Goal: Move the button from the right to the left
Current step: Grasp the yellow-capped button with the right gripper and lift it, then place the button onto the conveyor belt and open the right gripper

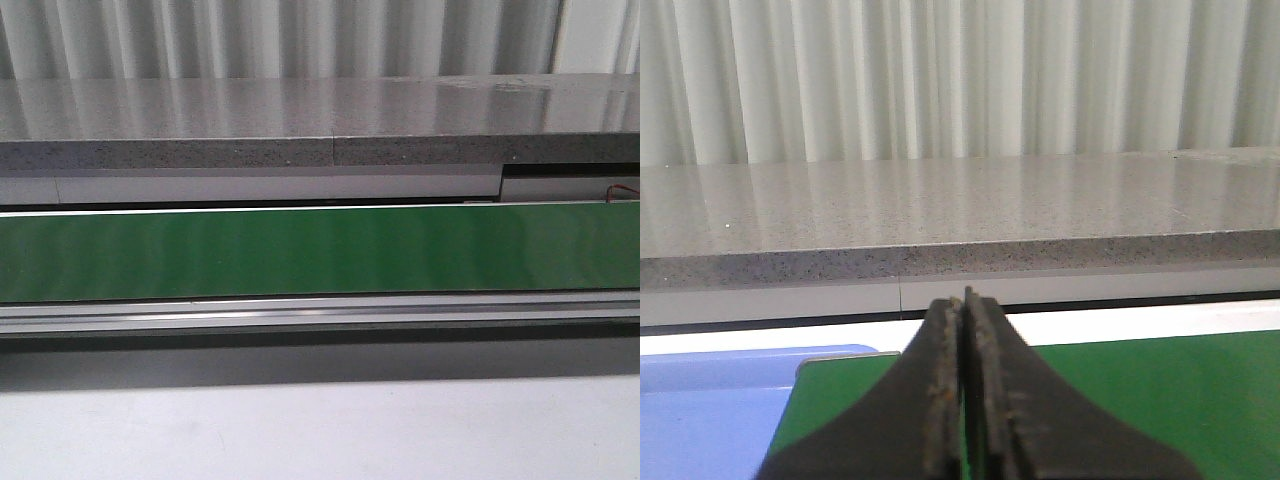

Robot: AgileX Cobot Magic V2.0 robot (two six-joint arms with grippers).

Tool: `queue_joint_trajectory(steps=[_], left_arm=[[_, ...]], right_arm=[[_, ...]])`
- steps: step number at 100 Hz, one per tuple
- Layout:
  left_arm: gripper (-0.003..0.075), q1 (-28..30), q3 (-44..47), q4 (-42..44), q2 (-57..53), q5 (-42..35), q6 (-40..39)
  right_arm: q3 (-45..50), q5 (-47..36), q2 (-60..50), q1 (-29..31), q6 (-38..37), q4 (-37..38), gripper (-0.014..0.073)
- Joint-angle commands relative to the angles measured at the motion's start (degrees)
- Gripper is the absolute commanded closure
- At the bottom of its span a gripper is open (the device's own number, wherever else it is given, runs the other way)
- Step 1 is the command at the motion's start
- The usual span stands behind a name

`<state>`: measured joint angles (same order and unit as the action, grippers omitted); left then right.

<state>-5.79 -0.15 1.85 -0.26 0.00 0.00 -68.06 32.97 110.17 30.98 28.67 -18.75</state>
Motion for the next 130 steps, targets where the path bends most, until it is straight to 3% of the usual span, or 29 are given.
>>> queue_joint_trajectory(steps=[1,37,71,114,130], left_arm=[[0.0740,-0.5,1.4,-0.2,-2.0,-4.7,-0.5],[0.0740,-0.5,1.4,-0.2,-2.0,-4.7,-0.5],[0.0740,-0.5,1.4,-0.2,-2.0,-4.7,-0.5],[0.0740,-0.5,1.4,-0.2,-2.0,-4.7,-0.5],[0.0740,-0.5,1.4,-0.2,-2.0,-4.7,-0.5]], right_arm=[[-3.5,2.4,-4.4,0.1,0.5,-1.7,0.0503],[-5.9,10.6,-16.8,-3.3,-0.9,-5.9,0.0503],[-5.5,12.1,-16.2,-11.5,-3.0,-5.1,0.0501],[-0.5,8.9,-16.2,-11.9,-3.1,-5.0,0.0501],[-0.4,8.7,-16.2,-11.9,-3.1,-5.0,0.0414]])
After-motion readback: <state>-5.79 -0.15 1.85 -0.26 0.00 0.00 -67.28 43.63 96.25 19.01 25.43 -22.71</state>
